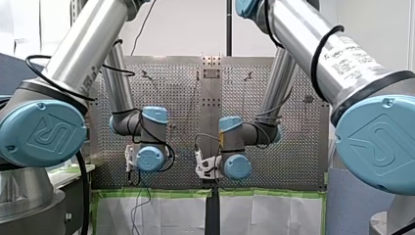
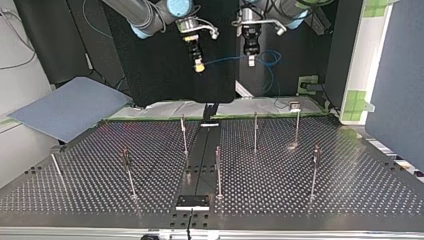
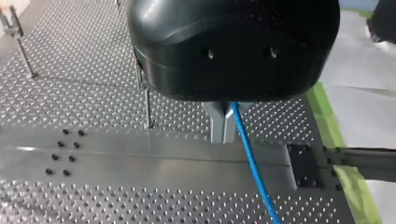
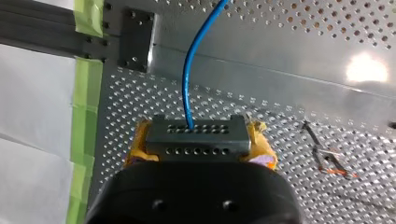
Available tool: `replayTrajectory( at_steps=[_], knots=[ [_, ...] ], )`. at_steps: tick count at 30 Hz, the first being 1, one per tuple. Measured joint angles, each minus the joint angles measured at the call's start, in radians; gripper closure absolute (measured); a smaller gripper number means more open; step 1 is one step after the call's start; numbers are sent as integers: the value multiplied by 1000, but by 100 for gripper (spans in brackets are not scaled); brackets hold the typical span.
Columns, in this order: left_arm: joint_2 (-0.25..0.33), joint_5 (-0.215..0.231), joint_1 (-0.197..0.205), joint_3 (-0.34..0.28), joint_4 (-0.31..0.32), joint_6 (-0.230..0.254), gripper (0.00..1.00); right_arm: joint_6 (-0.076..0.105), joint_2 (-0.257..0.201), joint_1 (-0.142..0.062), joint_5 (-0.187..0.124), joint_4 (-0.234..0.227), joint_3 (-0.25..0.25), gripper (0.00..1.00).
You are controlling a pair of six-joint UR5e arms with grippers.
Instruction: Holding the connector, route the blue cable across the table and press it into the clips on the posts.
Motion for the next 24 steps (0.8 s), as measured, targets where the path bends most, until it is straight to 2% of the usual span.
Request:
replayTrajectory(
  at_steps=[4,6,7,10,17,24],
  knots=[
    [32,6,-2,-1,-32,15,100,30,-35,6,21,35,-22,100],
    [51,5,2,5,-50,17,100,48,-54,4,14,54,-29,100],
    [59,2,4,9,-58,16,100,61,-67,3,5,67,-33,100],
    [83,-14,10,26,-82,9,100,85,-98,-1,-21,98,-51,100],
    [140,-68,30,80,-140,-34,100,97,-157,-4,-78,157,-105,100],
    [202,-130,49,140,-202,-48,100,102,-211,-6,-129,211,-159,100]
  ],
)
